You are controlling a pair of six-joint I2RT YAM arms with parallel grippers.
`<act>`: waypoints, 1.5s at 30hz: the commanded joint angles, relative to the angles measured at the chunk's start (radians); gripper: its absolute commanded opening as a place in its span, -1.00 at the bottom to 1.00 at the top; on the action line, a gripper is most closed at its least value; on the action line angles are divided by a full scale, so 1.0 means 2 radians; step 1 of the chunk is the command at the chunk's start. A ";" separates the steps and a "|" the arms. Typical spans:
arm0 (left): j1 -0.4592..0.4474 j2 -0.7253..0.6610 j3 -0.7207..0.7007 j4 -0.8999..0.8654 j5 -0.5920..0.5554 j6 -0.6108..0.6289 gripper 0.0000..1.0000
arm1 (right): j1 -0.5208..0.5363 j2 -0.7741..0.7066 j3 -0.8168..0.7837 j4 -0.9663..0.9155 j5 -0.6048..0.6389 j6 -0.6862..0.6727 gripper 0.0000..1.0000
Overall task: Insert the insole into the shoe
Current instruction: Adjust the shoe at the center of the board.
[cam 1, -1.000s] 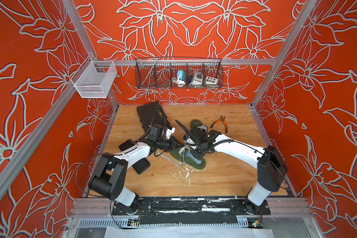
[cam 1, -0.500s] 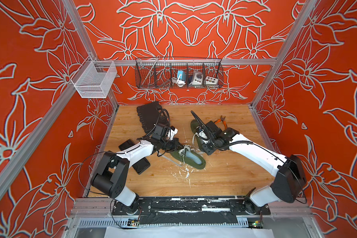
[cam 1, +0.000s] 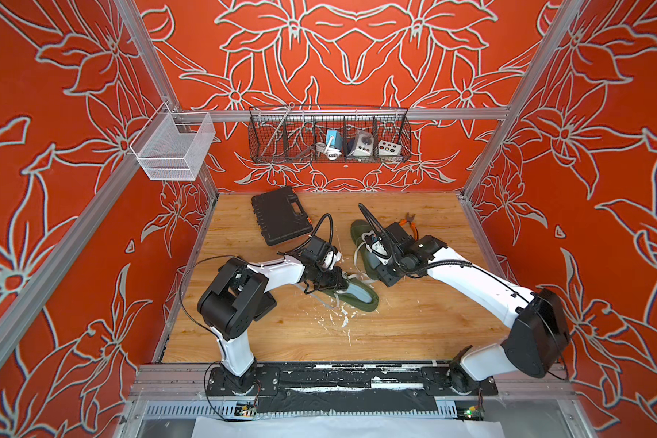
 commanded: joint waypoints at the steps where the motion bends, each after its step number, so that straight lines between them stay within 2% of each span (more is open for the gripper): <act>1: 0.003 -0.031 0.019 -0.014 0.004 0.010 -0.51 | -0.002 0.009 -0.001 0.000 -0.034 -0.019 0.13; 5: 0.027 -0.078 0.018 -0.014 0.039 -0.009 -0.38 | 0.005 0.022 -0.001 0.018 -0.059 -0.028 0.19; 13: 0.102 -0.152 -0.027 -0.063 0.047 0.018 -0.36 | 0.038 0.065 0.016 0.058 -0.069 -0.053 0.29; 23: 0.172 -0.203 -0.091 -0.068 0.066 0.036 -0.35 | 0.052 0.180 0.102 0.057 -0.077 -0.062 0.19; 25: 0.180 -0.206 -0.097 -0.069 0.070 0.038 -0.35 | 0.055 0.201 0.115 0.055 -0.080 -0.063 0.10; 28: 0.191 -0.210 -0.101 -0.070 0.076 0.042 -0.35 | 0.056 0.232 0.139 0.046 -0.081 -0.056 -0.22; 30: 0.197 -0.212 -0.102 -0.073 0.076 0.046 -0.35 | 0.057 0.248 0.158 0.034 -0.085 -0.048 -0.66; 32: 0.200 -0.213 -0.104 -0.075 0.076 0.048 -0.35 | 0.058 0.251 0.167 0.036 -0.080 -0.030 -1.00; 39: 0.204 -0.207 -0.107 -0.064 0.080 0.045 -0.35 | 0.054 0.240 0.184 0.091 -0.019 0.102 -1.00; 45: 0.204 -0.207 -0.106 -0.065 0.082 0.046 -0.35 | 0.037 0.256 0.206 0.105 0.021 0.174 -1.00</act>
